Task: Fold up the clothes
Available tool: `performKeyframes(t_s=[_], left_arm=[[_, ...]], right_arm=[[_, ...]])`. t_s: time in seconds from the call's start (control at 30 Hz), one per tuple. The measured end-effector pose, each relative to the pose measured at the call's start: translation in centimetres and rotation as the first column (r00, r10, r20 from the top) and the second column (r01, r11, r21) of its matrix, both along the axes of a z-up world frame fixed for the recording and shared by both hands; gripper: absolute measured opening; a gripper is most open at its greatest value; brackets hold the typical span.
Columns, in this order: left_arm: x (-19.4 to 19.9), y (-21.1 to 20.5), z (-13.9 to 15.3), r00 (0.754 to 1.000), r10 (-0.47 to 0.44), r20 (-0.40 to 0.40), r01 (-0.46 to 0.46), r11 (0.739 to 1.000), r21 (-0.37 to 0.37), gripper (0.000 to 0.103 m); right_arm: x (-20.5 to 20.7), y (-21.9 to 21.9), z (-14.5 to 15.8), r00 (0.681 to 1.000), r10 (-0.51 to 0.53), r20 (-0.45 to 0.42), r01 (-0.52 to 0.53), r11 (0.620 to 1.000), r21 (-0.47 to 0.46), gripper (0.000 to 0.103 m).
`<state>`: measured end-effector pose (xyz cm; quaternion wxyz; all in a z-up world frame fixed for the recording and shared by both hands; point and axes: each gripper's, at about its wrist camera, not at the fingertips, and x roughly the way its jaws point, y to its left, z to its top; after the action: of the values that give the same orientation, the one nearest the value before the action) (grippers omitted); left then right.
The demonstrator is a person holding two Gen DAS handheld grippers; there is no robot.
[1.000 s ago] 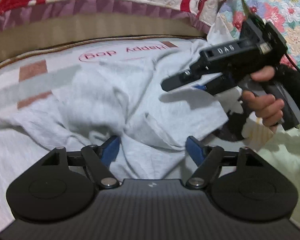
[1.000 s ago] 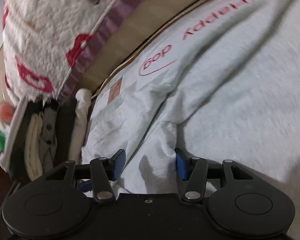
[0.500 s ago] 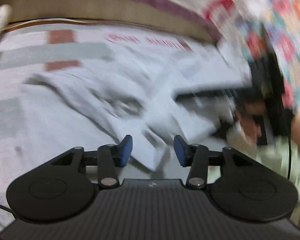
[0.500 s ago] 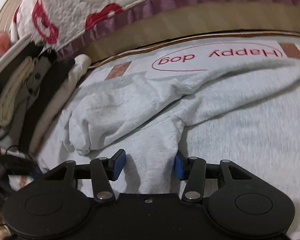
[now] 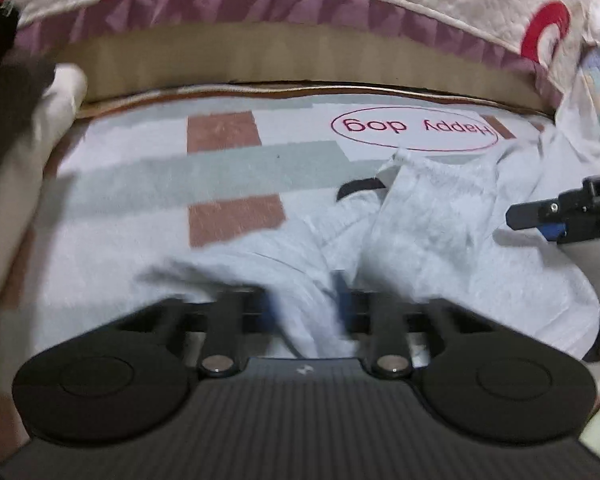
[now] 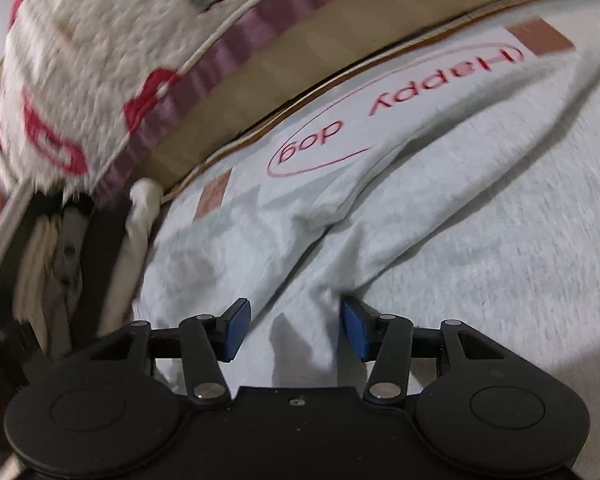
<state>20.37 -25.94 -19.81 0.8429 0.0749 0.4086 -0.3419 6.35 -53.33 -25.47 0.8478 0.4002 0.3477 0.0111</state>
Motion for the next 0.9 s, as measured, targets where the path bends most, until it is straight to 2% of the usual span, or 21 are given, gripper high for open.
performKeyframes(t_s=[0.03,0.07,0.1,0.13,0.17,0.23,0.33,0.4,0.57,0.67,0.77,0.83,0.87,0.9], left_arm=[[0.7,0.5,0.3,1.0,0.006,-0.031,-0.007,0.999,-0.034,0.013],[1.3,1.0,0.5,0.998,0.015,-0.06,-0.019,0.997,-0.072,0.013],[2.0,1.7,0.8,0.996,0.036,-0.086,-0.046,0.992,-0.117,0.013],[2.6,2.3,1.1,0.992,0.056,-0.111,-0.074,0.984,-0.163,0.013],[3.1,3.0,1.2,0.988,0.075,-0.137,-0.103,0.972,-0.211,0.012],[4.2,4.2,1.3,0.977,0.109,-0.185,-0.162,0.939,-0.302,0.012],[5.2,4.5,0.8,0.969,0.153,-0.196,-0.218,0.901,-0.375,0.012],[6.1,3.8,0.0,0.954,0.195,-0.229,-0.272,0.883,-0.383,0.012],[7.2,2.7,-1.3,0.938,0.239,-0.249,-0.321,0.871,-0.372,0.012],[6.6,4.0,-1.4,0.937,0.243,-0.25,-0.332,0.84,-0.428,0.015],[5.9,5.2,-1.0,0.934,0.284,-0.216,-0.352,0.829,-0.435,0.015],[5.6,5.9,-0.8,0.926,0.304,-0.222,-0.373,0.816,-0.441,0.015],[5.4,6.2,-0.8,0.923,0.298,-0.244,-0.38,0.81,-0.447,0.017],[5.2,6.4,-0.7,0.922,0.278,-0.27,-0.377,0.805,-0.459,0.028]], right_arm=[[0.1,-0.2,0.0,1.0,0.011,0.001,-0.011,1.0,0.015,0.04],[0.3,-0.4,0.0,1.0,0.024,0.003,-0.024,1.0,0.018,0.031],[0.4,-0.4,0.2,0.999,0.045,0.005,-0.045,0.999,-0.007,0.017],[0.6,-0.5,0.5,0.998,0.065,0.006,-0.065,0.997,-0.031,0.011],[0.8,-0.5,0.7,0.996,0.086,0.007,-0.085,0.995,-0.056,0.009],[1.1,-0.7,1.3,0.995,0.098,0.028,-0.095,0.992,-0.084,0.008],[2.1,-0.7,2.0,0.996,0.076,0.043,-0.071,0.991,-0.111,0.008],[2.7,-0.8,2.4,0.997,0.062,0.052,-0.055,0.99,-0.129,0.008],[4.3,-0.9,3.4,0.997,0.029,0.075,-0.016,0.986,-0.165,0.008],[4.3,-1.3,2.4,0.998,0.022,0.06,-0.017,0.995,-0.097,0.008],[4.2,-1.6,1.5,0.999,0.017,0.045,-0.016,0.999,-0.029,0.01],[4.2,-1.8,0.9,0.999,0.015,0.034,-0.015,1.0,0.017,0.025],[4.2,-1.9,0.6,0.999,0.013,0.029,-0.014,0.999,0.04,0.027],[4.2,-2.0,0.3,1.0,0.012,0.023,-0.014,0.998,0.062,0.028]])
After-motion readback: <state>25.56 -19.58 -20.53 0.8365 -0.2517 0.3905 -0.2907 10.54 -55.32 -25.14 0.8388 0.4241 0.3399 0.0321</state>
